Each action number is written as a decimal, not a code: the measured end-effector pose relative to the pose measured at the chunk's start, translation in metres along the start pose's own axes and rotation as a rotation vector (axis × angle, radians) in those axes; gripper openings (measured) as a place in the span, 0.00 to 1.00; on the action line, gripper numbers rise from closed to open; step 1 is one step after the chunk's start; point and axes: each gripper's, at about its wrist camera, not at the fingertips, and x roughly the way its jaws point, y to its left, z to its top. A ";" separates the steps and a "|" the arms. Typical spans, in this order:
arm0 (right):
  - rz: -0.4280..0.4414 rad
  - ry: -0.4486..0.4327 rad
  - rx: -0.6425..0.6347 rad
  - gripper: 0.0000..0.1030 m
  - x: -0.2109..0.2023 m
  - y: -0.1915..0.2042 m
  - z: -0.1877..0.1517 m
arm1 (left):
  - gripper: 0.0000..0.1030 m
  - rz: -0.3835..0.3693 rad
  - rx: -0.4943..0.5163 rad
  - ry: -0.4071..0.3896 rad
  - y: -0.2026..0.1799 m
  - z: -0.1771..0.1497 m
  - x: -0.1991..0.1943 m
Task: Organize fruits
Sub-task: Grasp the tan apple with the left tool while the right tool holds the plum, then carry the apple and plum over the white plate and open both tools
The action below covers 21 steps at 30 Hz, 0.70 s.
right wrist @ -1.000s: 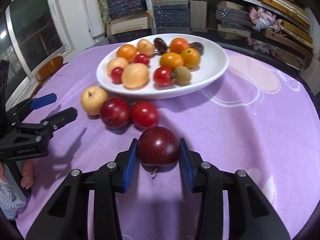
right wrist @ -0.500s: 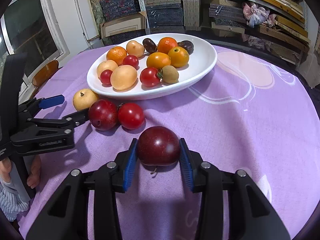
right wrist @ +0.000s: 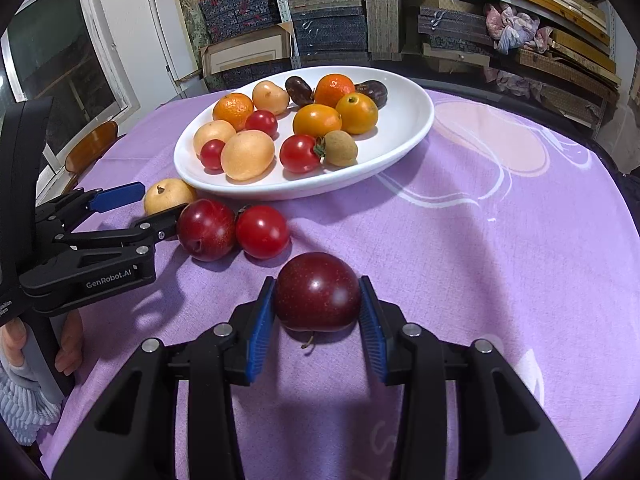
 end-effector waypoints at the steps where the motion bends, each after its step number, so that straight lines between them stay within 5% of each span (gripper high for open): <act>1: 0.000 0.000 0.000 0.39 0.000 0.000 0.000 | 0.59 -0.004 0.006 -0.001 -0.001 0.000 0.000; 4: 0.000 0.000 0.000 0.39 0.000 0.000 0.000 | 0.46 -0.018 0.020 -0.006 -0.004 0.000 -0.001; 21: 0.016 -0.026 -0.001 0.39 -0.006 0.005 -0.001 | 0.46 -0.017 0.003 -0.119 -0.004 -0.008 -0.033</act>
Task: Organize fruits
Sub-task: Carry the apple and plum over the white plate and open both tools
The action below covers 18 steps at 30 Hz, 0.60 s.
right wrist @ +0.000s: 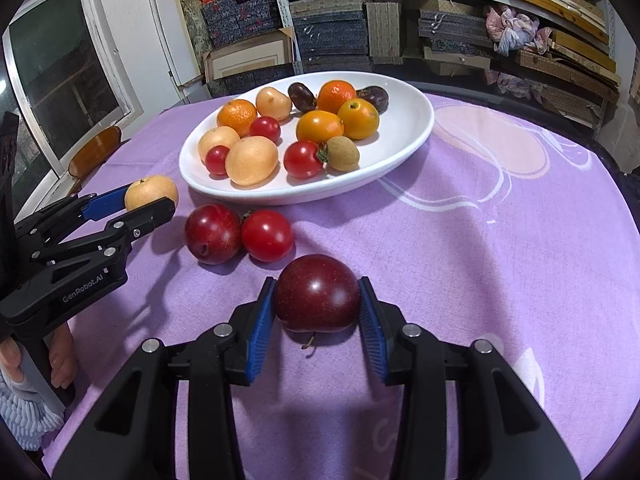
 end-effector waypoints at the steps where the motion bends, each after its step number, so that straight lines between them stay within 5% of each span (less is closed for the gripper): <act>1: 0.005 -0.010 -0.002 0.39 -0.004 0.001 0.000 | 0.46 0.003 -0.003 -0.012 0.000 0.000 -0.004; 10: 0.025 -0.182 0.006 0.39 -0.062 0.007 0.022 | 0.46 0.044 0.029 -0.110 -0.002 0.025 -0.035; 18: -0.029 -0.205 -0.046 0.39 -0.072 0.017 0.090 | 0.46 0.047 0.017 -0.134 0.004 0.079 -0.020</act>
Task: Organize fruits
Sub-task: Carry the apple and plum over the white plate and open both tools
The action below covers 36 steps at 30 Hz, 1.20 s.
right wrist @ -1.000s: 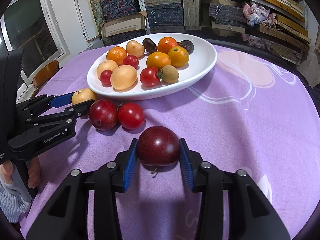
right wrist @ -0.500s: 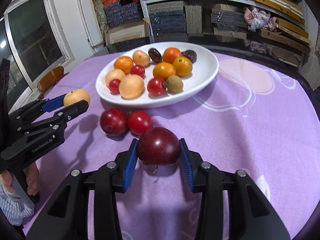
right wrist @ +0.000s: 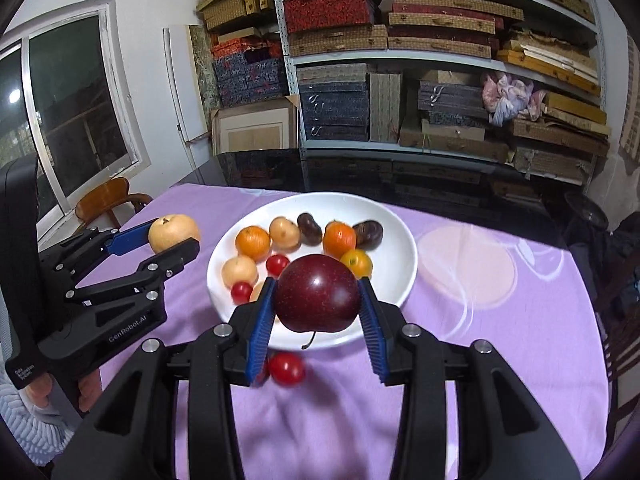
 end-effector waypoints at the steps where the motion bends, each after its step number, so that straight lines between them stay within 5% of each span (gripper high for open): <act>1: -0.001 0.004 0.001 0.39 0.006 0.001 0.005 | 0.46 0.005 0.000 0.005 0.001 0.005 0.006; 19: -0.038 0.150 -0.026 0.39 0.131 0.002 0.004 | 0.46 -0.036 -0.043 0.196 -0.004 0.030 0.129; 29: -0.024 0.173 -0.035 0.40 0.150 0.001 0.001 | 0.46 -0.036 -0.028 0.214 -0.009 0.019 0.151; 36: -0.040 0.147 -0.065 0.50 0.142 0.003 0.004 | 0.53 -0.020 0.006 0.153 -0.012 0.019 0.133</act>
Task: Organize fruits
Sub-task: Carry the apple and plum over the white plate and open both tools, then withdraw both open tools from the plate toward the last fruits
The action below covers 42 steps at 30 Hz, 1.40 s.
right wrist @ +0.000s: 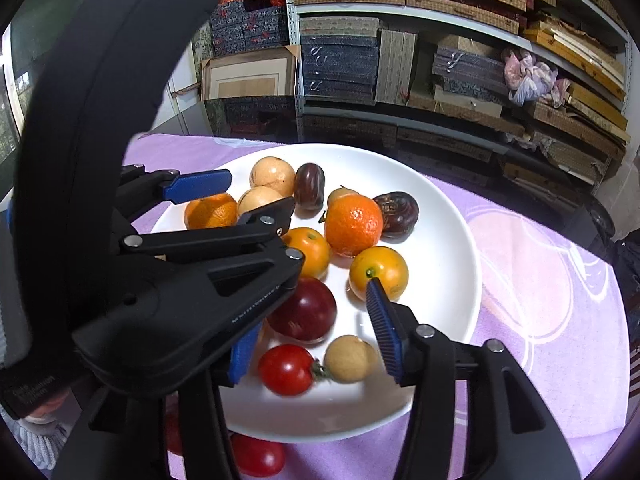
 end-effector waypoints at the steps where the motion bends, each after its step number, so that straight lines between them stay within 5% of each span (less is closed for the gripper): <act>1: -0.005 -0.006 -0.003 0.51 -0.005 0.001 -0.001 | 0.54 0.001 -0.006 -0.009 0.002 0.001 -0.005; 9: -0.017 -0.089 -0.007 0.63 -0.067 0.002 -0.016 | 0.63 0.044 -0.021 -0.119 0.014 -0.008 -0.070; 22: 0.024 -0.147 0.065 0.81 -0.137 0.002 -0.094 | 0.71 0.069 -0.005 -0.184 0.008 -0.060 -0.148; 24: 0.037 -0.157 0.099 0.83 -0.139 -0.004 -0.107 | 0.72 0.066 -0.006 -0.174 0.008 -0.071 -0.154; 28: 0.058 -0.156 0.185 0.87 -0.139 -0.022 -0.124 | 0.89 0.066 -0.017 -0.139 0.013 -0.099 -0.161; 34: 0.075 -0.198 0.317 0.94 -0.153 -0.055 -0.127 | 0.90 0.001 0.031 -0.026 0.003 -0.134 -0.154; 42: 0.108 -0.236 0.490 0.96 -0.166 -0.093 -0.131 | 0.90 -0.064 0.071 0.032 -0.043 -0.128 -0.119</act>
